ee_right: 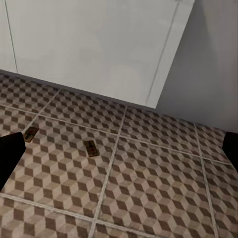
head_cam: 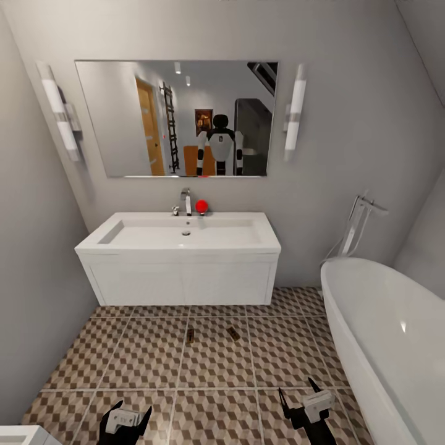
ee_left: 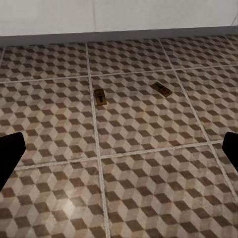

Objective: Take the four mousetraps from the cabinet in the bathroom and place them on the bathroom floor. Make sure all four end up on the same floor surface, and ensure that at least two of them are either under or directly next to the same bathroom sink.

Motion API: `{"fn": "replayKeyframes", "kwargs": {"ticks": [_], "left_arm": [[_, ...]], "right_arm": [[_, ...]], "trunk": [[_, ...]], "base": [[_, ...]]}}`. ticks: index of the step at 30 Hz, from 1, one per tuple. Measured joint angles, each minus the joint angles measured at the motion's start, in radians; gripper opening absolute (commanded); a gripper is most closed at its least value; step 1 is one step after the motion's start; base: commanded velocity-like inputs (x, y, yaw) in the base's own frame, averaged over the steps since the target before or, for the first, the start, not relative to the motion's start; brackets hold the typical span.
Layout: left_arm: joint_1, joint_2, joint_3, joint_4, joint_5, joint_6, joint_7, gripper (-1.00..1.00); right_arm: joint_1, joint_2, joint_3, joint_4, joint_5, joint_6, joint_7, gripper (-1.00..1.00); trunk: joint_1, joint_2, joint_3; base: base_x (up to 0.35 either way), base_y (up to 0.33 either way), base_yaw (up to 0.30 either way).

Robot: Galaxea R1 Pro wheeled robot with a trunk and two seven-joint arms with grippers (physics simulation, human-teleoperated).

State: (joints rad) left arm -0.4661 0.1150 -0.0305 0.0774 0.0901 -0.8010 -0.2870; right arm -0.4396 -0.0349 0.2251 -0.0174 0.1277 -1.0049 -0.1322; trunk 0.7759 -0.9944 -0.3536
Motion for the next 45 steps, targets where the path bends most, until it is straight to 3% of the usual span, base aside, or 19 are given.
{"fn": "replayKeyframes", "kwargs": {"ticks": [45], "left_arm": [[0.0, -0.001, 0.0, 0.0, 0.0, 0.001, 0.0, 1.0]], "right_arm": [[0.0, 0.001, 0.0, 0.0, 0.0, 0.0, 0.0, 1.0]], "trunk": [[-0.173, 0.315, 0.141]], "base": [[0.0, 0.0, 0.0]]}}
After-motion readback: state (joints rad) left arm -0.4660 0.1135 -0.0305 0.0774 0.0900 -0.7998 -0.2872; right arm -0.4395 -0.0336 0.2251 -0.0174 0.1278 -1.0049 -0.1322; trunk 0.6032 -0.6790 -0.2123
